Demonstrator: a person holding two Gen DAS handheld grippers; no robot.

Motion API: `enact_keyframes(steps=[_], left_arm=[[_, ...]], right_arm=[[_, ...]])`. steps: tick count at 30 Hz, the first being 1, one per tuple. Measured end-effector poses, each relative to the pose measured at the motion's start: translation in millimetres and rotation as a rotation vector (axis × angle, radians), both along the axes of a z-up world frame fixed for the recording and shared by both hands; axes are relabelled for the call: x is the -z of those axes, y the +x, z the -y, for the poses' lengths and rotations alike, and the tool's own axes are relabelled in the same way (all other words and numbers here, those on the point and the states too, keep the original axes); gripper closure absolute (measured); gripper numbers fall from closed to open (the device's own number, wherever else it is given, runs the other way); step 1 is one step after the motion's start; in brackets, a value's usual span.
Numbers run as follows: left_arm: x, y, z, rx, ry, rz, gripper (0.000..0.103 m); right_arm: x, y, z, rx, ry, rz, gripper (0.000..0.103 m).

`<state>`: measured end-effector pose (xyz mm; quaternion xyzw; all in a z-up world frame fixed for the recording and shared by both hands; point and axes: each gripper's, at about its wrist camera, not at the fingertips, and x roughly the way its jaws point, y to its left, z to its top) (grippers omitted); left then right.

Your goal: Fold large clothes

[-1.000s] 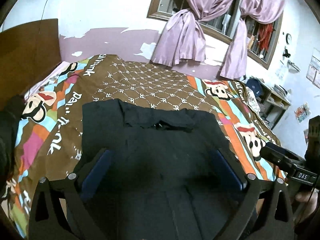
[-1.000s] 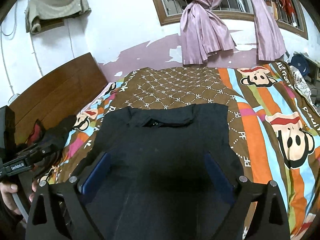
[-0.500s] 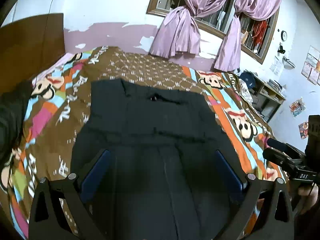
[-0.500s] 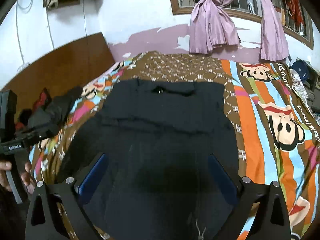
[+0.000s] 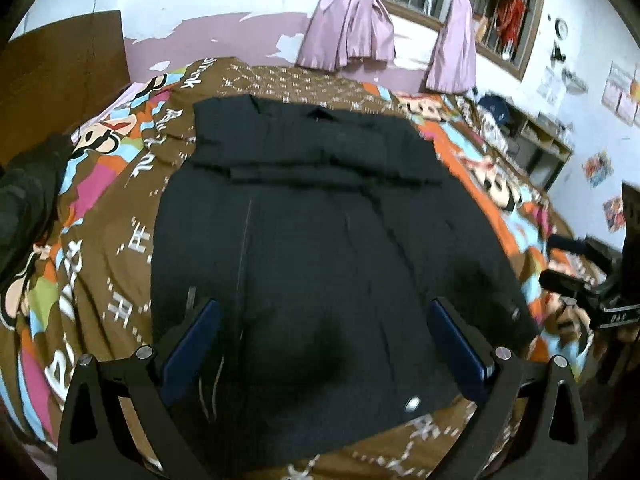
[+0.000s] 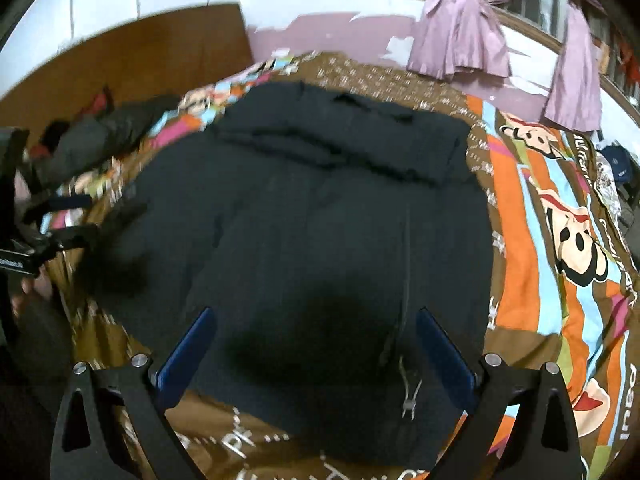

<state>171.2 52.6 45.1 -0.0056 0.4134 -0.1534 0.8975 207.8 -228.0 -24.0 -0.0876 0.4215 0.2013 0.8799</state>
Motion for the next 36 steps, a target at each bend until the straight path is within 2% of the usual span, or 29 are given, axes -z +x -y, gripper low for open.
enact_keyframes(steps=[7, 11, 16, 20, 22, 26, 29, 36], left_arm=[[52.3, -30.7, 10.0, 0.069, 0.107, -0.066, 0.002], [71.5, -39.8, 20.6, 0.133, 0.148, -0.100, 0.002], [87.9, -46.9, 31.5, 0.176, 0.198, -0.131, 0.002], [101.4, -49.3, 34.2, 0.174, 0.227, -0.172, 0.002], [107.2, -49.8, 34.6, 0.173, 0.238, -0.190, 0.002], [112.1, -50.4, 35.1, 0.194, 0.257, -0.189, 0.002], [114.9, -52.8, 37.7, 0.211, 0.281, -0.177, 0.002], [123.0, -55.2, 38.7, 0.216, 0.337, -0.145, 0.002]], right_arm=[[48.2, -15.6, -20.6, -0.133, -0.148, -0.068, 0.002], [68.4, -24.0, -32.8, -0.206, -0.224, -0.113, 0.002], [88.5, -30.5, -41.3, -0.238, -0.332, -0.120, 0.002], [111.0, -32.5, -50.9, -0.249, -0.458, -0.086, 0.000], [121.6, -34.2, -59.5, -0.262, -0.533, -0.032, 0.000], [126.1, -38.2, -67.7, -0.281, -0.621, 0.061, 0.000], [114.7, -32.6, -62.2, -0.239, -0.600, 0.097, 0.000], [75.1, -4.1, -39.3, -0.107, -0.383, 0.114, 0.000]])
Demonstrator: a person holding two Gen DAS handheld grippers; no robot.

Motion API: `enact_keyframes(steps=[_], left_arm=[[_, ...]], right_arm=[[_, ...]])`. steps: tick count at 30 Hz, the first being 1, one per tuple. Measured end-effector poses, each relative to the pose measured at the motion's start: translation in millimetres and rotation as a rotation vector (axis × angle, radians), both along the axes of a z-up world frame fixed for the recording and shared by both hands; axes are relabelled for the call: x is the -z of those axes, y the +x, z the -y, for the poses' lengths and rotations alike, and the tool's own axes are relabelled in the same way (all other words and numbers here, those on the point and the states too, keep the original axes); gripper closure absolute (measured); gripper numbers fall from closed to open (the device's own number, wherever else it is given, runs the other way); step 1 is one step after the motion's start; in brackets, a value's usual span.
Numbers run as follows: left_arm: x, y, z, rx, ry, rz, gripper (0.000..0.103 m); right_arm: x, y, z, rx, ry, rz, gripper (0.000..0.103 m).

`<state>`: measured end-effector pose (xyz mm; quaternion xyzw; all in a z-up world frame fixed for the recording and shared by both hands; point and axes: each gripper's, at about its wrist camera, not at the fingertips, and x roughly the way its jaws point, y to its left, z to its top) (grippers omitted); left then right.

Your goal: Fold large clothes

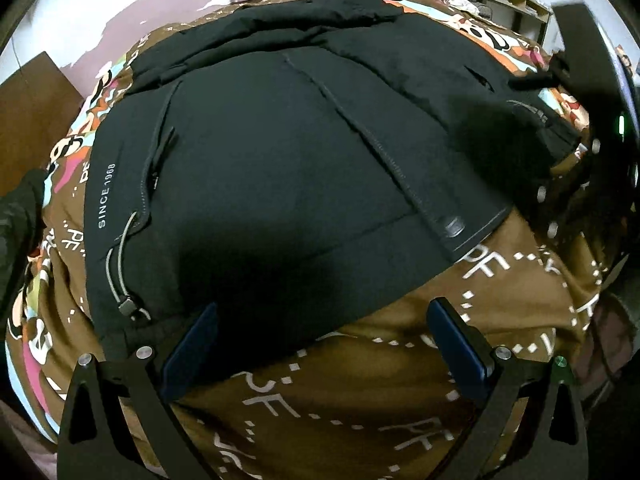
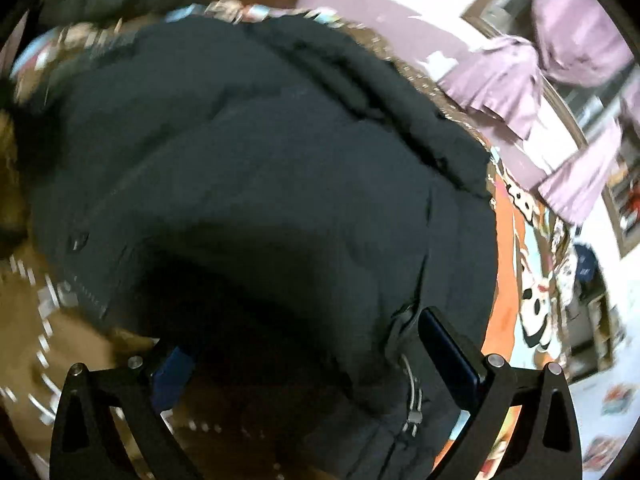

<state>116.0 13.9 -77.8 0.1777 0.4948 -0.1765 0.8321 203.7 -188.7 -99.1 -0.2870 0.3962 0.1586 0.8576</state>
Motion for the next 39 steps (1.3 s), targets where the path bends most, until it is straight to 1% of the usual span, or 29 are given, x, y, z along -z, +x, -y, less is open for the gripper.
enact_keyframes(steps=[3, 6, 8, 12, 15, 18, 21, 23, 24, 25, 27, 29, 32, 35, 39], left_arm=[[2.5, -1.0, 0.7, -0.001, 0.021, 0.018, 0.002], [3.2, -2.3, 2.3, 0.004, 0.039, 0.040, 0.002], [3.7, -3.0, 2.1, 0.010, 0.041, 0.052, 0.002], [7.9, -2.2, 6.2, 0.006, 0.102, 0.090, 0.002], [9.5, -1.1, 7.8, 0.001, 0.106, 0.098, 0.002], [6.7, -1.7, 7.6, -0.002, 0.104, 0.127, 0.002], [1.5, -7.8, 10.6, 0.002, 0.106, 0.184, 0.002], [-4.6, -12.8, 13.8, 0.009, 0.113, 0.240, 0.002], [-8.2, -16.1, 16.2, 0.022, 0.126, 0.288, 0.002], [-9.7, -19.1, 19.3, 0.032, 0.148, 0.330, 0.002], [-9.9, -24.7, 25.0, 0.054, 0.221, 0.411, 0.002], [-6.9, -24.6, 28.1, 0.060, 0.280, 0.448, 0.002], [-1.2, -18.7, 26.5, 0.044, 0.308, 0.423, 0.002], [7.2, -9.0, 25.0, 0.034, 0.331, 0.368, 0.002], [21.9, 0.1, 21.9, 0.054, 0.362, 0.291, 0.002]], right_arm=[[-13.8, 21.9, 12.4, 0.044, 0.142, -0.064, 0.000], [-19.1, 36.0, 16.9, 0.074, 0.205, -0.101, 0.000], [-21.4, 38.1, 18.3, 0.085, 0.235, -0.113, 0.000], [-28.1, 39.2, 20.9, 0.116, 0.330, -0.139, 0.000], [-34.4, 40.6, 23.7, 0.134, 0.391, -0.147, 0.000], [-36.7, 46.7, 27.6, 0.145, 0.442, -0.155, 0.000], [-40.9, 55.2, 35.9, 0.175, 0.497, -0.155, 0.000], [-43.6, 58.6, 41.2, 0.192, 0.531, -0.154, 0.000], [-45.1, 59.1, 42.9, 0.198, 0.545, -0.153, 0.000], [-46.6, 59.1, 45.3, 0.203, 0.562, -0.151, 0.000], [-49.3, 59.2, 51.6, 0.219, 0.596, -0.149, 0.000], [-51.0, 59.4, 58.3, 0.230, 0.633, -0.154, 0.000], [-46.1, 59.1, 57.5, 0.236, 0.627, -0.175, 0.000], [-41.0, 57.7, 55.7, 0.219, 0.616, -0.213, 0.000], [-29.9, 49.2, 52.3, 0.187, 0.569, -0.298, 0.000]])
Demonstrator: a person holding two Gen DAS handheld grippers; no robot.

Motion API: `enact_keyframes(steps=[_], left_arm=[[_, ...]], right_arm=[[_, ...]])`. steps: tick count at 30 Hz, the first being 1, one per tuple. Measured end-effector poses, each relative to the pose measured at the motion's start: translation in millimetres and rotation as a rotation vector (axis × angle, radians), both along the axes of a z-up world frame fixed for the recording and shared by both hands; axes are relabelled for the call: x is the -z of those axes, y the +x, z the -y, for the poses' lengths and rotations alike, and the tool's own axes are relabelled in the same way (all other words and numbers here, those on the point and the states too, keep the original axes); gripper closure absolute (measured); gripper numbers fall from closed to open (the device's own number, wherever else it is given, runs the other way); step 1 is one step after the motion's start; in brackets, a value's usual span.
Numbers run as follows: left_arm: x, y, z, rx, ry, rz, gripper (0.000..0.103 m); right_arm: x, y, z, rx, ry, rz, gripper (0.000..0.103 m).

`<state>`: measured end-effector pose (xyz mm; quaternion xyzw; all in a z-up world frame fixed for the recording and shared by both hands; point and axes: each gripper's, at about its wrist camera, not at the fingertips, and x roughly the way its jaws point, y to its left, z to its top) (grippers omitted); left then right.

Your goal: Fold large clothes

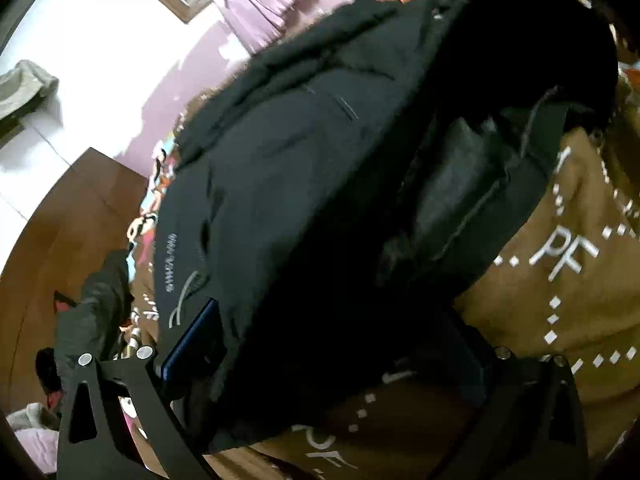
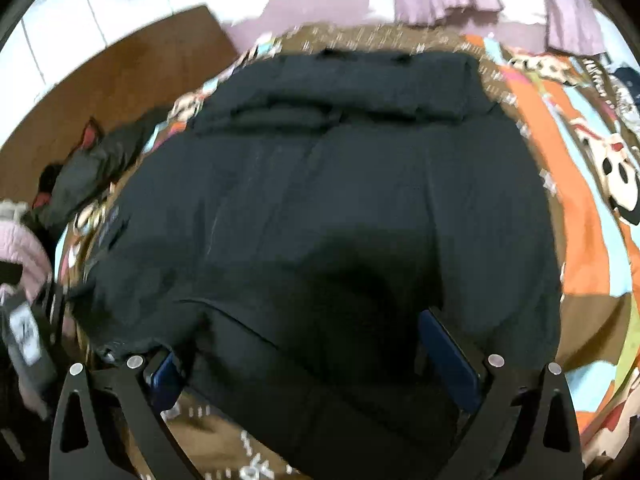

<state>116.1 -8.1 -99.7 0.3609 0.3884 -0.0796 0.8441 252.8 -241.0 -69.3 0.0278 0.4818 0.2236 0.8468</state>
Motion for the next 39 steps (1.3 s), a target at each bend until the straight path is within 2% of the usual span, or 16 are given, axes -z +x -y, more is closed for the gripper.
enact_keyframes(steps=[6, 7, 8, 9, 10, 11, 13, 16, 18, 22, 25, 29, 33, 36, 38, 39], left_arm=[[9.6, 12.5, -11.3, -0.046, 0.001, -0.044, 0.002], [9.9, 15.4, -13.1, -0.057, 0.006, -0.035, 0.006], [9.5, 16.0, -14.6, -0.058, 0.007, -0.021, 0.013], [7.5, 15.3, -14.0, -0.054, 0.010, -0.001, 0.034], [5.9, 12.3, -12.4, -0.043, 0.011, 0.017, 0.048], [5.0, 10.1, -11.9, -0.032, 0.009, 0.029, 0.052], [0.7, 3.7, -7.2, 0.000, 0.011, 0.060, 0.067], [-8.9, -4.1, -3.7, 0.041, 0.003, 0.118, 0.081], [-18.4, -3.1, -5.9, 0.044, -0.028, 0.143, 0.085], [-51.1, 1.5, -13.7, -0.001, -0.189, 0.153, 0.090], [-74.7, 6.9, -16.0, -0.016, -0.274, 0.171, 0.092], [-93.5, 11.3, -10.0, -0.033, -0.349, 0.173, 0.092], [-101.7, 11.6, -5.5, -0.038, -0.375, 0.180, 0.092], [-101.4, 8.9, -2.9, -0.034, -0.360, 0.191, 0.092], [-96.2, 8.7, -1.3, -0.031, -0.341, 0.182, 0.092], [-91.6, 9.0, -0.3, -0.031, -0.324, 0.175, 0.092]], right_arm=[[20.5, -14.8, -11.2, -0.050, -0.116, -0.043, 0.000], [22.9, -15.7, -12.0, -0.053, -0.124, -0.050, 0.000], [24.5, -17.0, -12.3, -0.052, -0.129, -0.053, 0.000], [25.8, -19.0, -12.1, -0.051, -0.133, -0.056, 0.000], [26.6, -20.5, -11.5, -0.049, -0.137, -0.056, 0.000], [27.6, -23.0, -10.8, -0.045, -0.149, -0.052, 0.000], [29.0, -27.3, -10.8, -0.041, -0.180, -0.043, 0.000], [25.6, -37.9, -12.4, -0.044, -0.217, -0.006, 0.000], [21.2, -48.7, -15.2, -0.058, -0.228, 0.027, 0.000], [17.7, -68.3, -29.5, -0.101, -0.286, 0.109, 0.000], [25.8, -75.1, -42.8, -0.106, -0.369, 0.169, 0.000], [47.6, -62.1, -44.7, -0.022, -0.509, 0.200, 0.000], [51.5, -44.3, -20.1, 0.165, -0.622, 0.217, 0.005], [38.4, -42.0, 5.3, 0.260, -0.521, 0.199, 0.013], [26.6, -42.5, 13.2, 0.272, -0.461, 0.220, 0.032], [20.5, -43.4, 12.9, 0.264, -0.446, 0.245, 0.037]])
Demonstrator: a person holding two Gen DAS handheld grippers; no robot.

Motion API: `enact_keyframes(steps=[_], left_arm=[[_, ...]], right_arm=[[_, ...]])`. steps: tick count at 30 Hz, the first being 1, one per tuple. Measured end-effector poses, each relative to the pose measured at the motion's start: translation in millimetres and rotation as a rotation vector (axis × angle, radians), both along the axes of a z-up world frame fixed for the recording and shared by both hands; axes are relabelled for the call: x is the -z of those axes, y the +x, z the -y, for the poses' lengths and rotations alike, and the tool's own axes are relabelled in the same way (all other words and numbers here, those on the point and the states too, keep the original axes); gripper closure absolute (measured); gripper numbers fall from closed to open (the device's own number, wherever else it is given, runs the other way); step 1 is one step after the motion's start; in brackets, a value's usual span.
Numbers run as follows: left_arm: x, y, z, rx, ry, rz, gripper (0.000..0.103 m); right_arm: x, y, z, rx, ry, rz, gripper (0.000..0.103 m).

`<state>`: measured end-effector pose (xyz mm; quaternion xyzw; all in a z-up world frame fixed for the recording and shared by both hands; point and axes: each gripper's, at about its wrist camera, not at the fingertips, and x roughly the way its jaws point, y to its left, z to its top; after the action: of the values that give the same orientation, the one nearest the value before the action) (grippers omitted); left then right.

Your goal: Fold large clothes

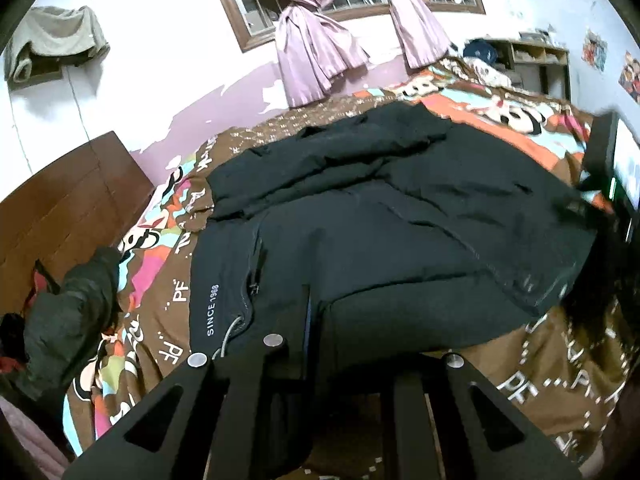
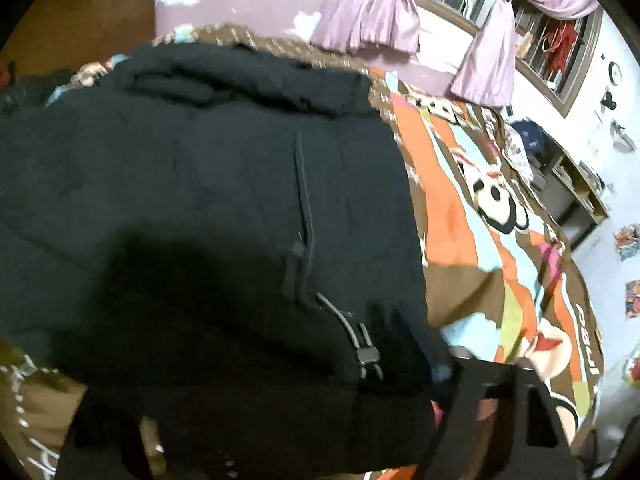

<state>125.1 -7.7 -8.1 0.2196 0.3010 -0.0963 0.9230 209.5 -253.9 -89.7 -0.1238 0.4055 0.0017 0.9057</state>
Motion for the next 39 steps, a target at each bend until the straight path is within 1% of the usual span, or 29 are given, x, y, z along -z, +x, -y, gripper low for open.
enact_keyframes(steps=[2, 3, 5, 6, 7, 9, 13, 15, 17, 18, 20, 21, 22, 23, 24, 25, 26, 28, 30, 31, 33, 34, 35, 36, 37, 39], left_arm=[[10.3, -0.1, 3.5, -0.001, 0.037, -0.019, 0.092], [15.5, 0.4, 5.1, 0.001, 0.061, -0.032, 0.092], [26.6, 0.6, 5.2, 0.004, 0.094, -0.058, 0.091], [33.0, 1.4, 5.2, 0.008, 0.120, -0.082, 0.088], [43.3, 0.9, 6.4, 0.020, 0.164, -0.120, 0.087], [60.3, -3.6, 6.0, 0.029, 0.217, -0.148, 0.084], [76.7, -15.3, 10.0, 0.043, 0.300, -0.133, 0.078], [81.1, -18.0, 10.9, 0.040, 0.323, -0.129, 0.076], [87.6, -15.8, 9.3, 0.031, 0.347, -0.150, 0.068], [91.0, -13.8, 8.9, 0.025, 0.359, -0.165, 0.063], [95.8, -10.9, 6.2, 0.018, 0.367, -0.188, 0.062], [96.0, -9.7, 3.2, 0.014, 0.363, -0.187, 0.062], [94.0, -9.5, 0.5, 0.010, 0.350, -0.183, 0.065], [89.0, -9.5, -3.3, 0.005, 0.320, -0.172, 0.069], [83.4, -8.2, -7.5, 0.004, 0.286, -0.161, 0.082], [74.1, -8.6, -10.9, -0.003, 0.242, -0.138, 0.087], [68.0, -8.0, -11.3, -0.006, 0.227, -0.123, 0.088], [51.1, -10.2, -15.6, -0.009, 0.182, -0.065, 0.091], [37.3, -12.8, -17.0, -0.009, 0.155, -0.013, 0.094], [26.7, -16.8, -19.6, -0.009, 0.131, 0.033, 0.095], [8.7, -22.2, -22.7, -0.009, 0.083, 0.087, 0.096], [0.5, -23.4, -25.7, -0.011, 0.056, 0.098, 0.096], [-9.3, -24.5, -30.6, -0.019, 0.011, 0.090, 0.096], [-18.7, -24.5, -36.4, -0.029, -0.040, 0.069, 0.096], [-26.1, -23.2, -39.7, -0.036, -0.073, 0.052, 0.096], [-41.5, -25.6, -48.4, -0.050, -0.125, 0.027, 0.097]], right_arm=[[-11.2, -4.6, -4.2, -0.033, 0.004, 0.044, 0.060], [-13.9, -4.8, -4.9, -0.045, 0.003, 0.056, 0.064], [-21.3, -3.9, -7.7, -0.063, 0.016, 0.078, 0.068], [-25.1, -3.7, -8.8, -0.070, 0.032, 0.085, 0.069], [-28.2, -1.7, -8.2, -0.072, 0.046, 0.094, 0.070], [-35.8, -1.6, -9.6, -0.074, 0.066, 0.116, 0.071], [-46.3, -4.4, -12.1, -0.073, 0.092, 0.145, 0.071], [-45.3, -3.7, -12.8, -0.073, 0.098, 0.140, 0.071], [-42.6, -2.7, -15.7, -0.075, 0.083, 0.129, 0.071], [-40.9, -2.5, -16.9, -0.075, 0.072, 0.123, 0.071], [-39.1, -3.9, -16.2, -0.076, 0.079, 0.117, 0.072], [-39.4, -4.5, -14.6, -0.075, 0.092, 0.117, 0.073], [-40.8, -6.0, -12.7, -0.073, 0.114, 0.120, 0.077], [-42.7, -8.6, -10.5, -0.068, 0.136, 0.129, 0.080], [-46.2, -12.0, -8.4, -0.061, 0.158, 0.143, 0.082], [-48.9, -14.3, -7.8, -0.058, 0.168, 0.152, 0.085], [-52.0, -17.2, -7.7, -0.056, 0.178, 0.163, 0.089], [-59.3, -24.5, -8.8, -0.055, 0.190, 0.195, 0.091], [-67.8, -31.9, -9.0, -0.051, 0.199, 0.231, 0.092], [-71.8, -34.9, -8.1, -0.049, 0.208, 0.245, 0.093], [-80.9, -43.1, -7.7, -0.051, 0.237, 0.271, 0.094], [-85.0, -47.9, -9.0, -0.057, 0.252, 0.276, 0.094], [-90.0, -54.5, -12.2, -0.072, 0.262, 0.284, 0.094], [-93.2, -58.8, -14.4, -0.084, 0.260, 0.291, 0.094], [-98.0, -64.8, -17.6, -0.098, 0.259, 0.300, 0.094], [-109.4, -77.4, -18.4, -0.117, 0.300, 0.308, 0.094]])
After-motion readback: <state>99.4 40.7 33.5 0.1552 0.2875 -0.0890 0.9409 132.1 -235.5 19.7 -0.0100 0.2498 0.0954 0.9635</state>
